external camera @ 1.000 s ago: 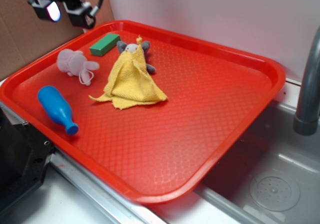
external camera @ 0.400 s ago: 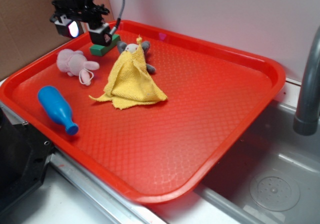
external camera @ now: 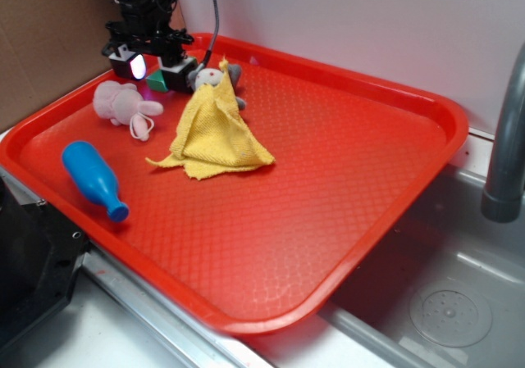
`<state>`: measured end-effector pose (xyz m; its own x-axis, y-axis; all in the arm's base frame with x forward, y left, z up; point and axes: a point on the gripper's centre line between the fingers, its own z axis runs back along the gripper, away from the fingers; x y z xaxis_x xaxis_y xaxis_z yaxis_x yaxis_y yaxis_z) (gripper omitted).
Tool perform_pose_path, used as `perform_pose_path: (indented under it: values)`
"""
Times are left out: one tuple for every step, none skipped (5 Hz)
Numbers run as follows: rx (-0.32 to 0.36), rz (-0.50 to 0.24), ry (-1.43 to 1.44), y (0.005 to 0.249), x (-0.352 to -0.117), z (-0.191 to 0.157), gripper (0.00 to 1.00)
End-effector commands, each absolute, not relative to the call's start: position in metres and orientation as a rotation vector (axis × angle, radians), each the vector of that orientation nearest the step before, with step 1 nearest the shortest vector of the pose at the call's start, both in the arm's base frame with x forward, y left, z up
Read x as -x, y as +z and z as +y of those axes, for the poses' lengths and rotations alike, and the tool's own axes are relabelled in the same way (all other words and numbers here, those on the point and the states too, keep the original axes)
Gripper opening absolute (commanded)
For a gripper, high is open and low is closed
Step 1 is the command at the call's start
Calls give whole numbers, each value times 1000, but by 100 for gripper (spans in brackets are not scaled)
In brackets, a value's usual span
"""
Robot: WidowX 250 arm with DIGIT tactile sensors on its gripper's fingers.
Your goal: Grab the green block.
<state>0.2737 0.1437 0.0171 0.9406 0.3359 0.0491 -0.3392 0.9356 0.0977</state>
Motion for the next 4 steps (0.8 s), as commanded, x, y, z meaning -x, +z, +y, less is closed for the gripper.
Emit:
perform_pose_path:
  values:
    - [-118, -50, 352, 15, -284, 148, 21]
    - [-104, -54, 356, 14, -282, 147, 0]
    - [-93, -27, 277, 20, -282, 145, 0]
    - [-131, -19, 259, 52, -276, 141, 0]
